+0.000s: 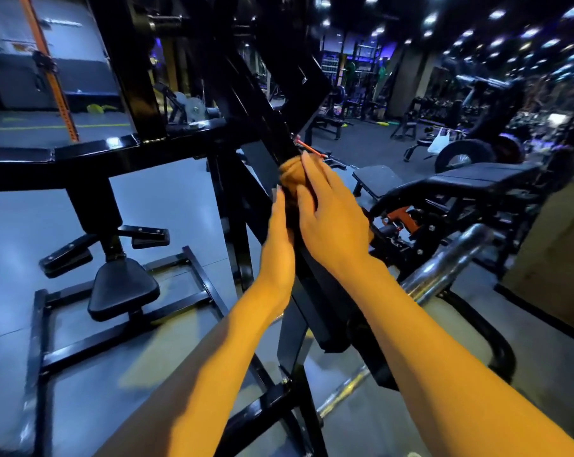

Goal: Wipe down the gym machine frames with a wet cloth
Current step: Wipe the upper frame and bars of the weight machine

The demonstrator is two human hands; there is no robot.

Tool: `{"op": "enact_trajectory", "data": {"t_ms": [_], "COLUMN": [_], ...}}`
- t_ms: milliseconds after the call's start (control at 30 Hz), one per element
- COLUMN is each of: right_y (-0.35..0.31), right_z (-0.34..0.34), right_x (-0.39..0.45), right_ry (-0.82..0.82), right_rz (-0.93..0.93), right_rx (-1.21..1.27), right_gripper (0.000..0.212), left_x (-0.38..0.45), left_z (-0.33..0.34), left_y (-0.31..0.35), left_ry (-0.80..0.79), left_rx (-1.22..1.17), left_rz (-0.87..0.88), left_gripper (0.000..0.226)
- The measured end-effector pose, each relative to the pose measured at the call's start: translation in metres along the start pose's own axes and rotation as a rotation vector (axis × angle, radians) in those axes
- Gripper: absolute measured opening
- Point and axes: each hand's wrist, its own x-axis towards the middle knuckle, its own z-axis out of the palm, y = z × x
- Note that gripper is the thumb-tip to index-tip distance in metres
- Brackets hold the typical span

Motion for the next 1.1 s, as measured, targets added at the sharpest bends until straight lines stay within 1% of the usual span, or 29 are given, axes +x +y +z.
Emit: {"op": "enact_trajectory", "data": {"t_ms": [100,167,300,367,433,467,533,567,600,667,767,833,867,933,1033,1100], "right_y": [-0.001,0.009,0.03,0.024,0.011,0.005,0.001,0.005,0.009,0.022,0.045,0.05,0.049,0.039,0.019,0.018], "right_z": [0.004,-0.004,-0.025,-0.019,-0.006,0.001,0.005,0.0,-0.007,-0.026,-0.051,-0.055,-0.053,-0.04,-0.016,-0.011], "right_x": [-0.002,-0.03,-0.091,-0.08,-0.045,-0.028,-0.011,-0.017,-0.032,-0.081,-0.157,-0.176,-0.172,-0.136,-0.074,-0.066], "right_ry": [0.006,0.01,0.013,0.037,0.044,0.024,-0.001,-0.01,-0.019,-0.008,-0.01,0.022,0.037,0.048,0.022,0.014], "right_rz": [-0.006,-0.041,-0.011,0.007,0.052,0.061,0.011,-0.001,-0.011,-0.028,0.044,0.062,0.062,0.033,0.043,0.012], "right_rx": [-0.02,-0.079,-0.101,-0.127,-0.104,-0.08,-0.066,-0.062,-0.067,-0.105,-0.124,-0.159,-0.176,-0.175,-0.151,-0.136], "right_gripper": [0.052,0.052,0.054,0.054,0.054,0.054,0.055,0.055,0.056,0.056,0.057,0.055,0.055,0.054,0.056,0.057], "left_x": [-0.001,0.002,0.005,0.005,0.004,0.002,0.001,0.001,0.002,0.003,-0.003,-0.01,-0.01,-0.01,-0.005,-0.006], "left_z": [0.0,-0.001,0.0,0.001,0.006,0.008,0.007,0.005,0.004,0.001,0.003,0.002,0.001,0.0,-0.001,-0.004], "left_y": [-0.003,-0.009,-0.01,-0.008,-0.01,-0.01,-0.008,-0.01,-0.009,-0.011,-0.021,-0.024,-0.027,-0.029,-0.033,-0.035], "left_ry": [-0.015,-0.015,0.007,-0.031,-0.056,-0.051,-0.039,-0.042,-0.047,-0.056,-0.036,-0.073,-0.087,-0.099,-0.144,-0.149], "left_rx": [-0.002,0.008,-0.043,-0.006,0.008,0.002,-0.01,-0.015,-0.013,0.005,0.055,0.068,0.061,0.072,0.089,0.087], "left_rz": [-0.03,-0.016,-0.001,0.004,-0.043,-0.067,-0.047,-0.033,-0.025,-0.017,-0.02,0.009,0.026,0.04,-0.003,0.005], "left_gripper": [0.054,0.052,0.051,0.063,0.08,0.083,0.079,0.073,0.067,0.065,0.054,0.053,0.054,0.058,0.075,0.072]}}
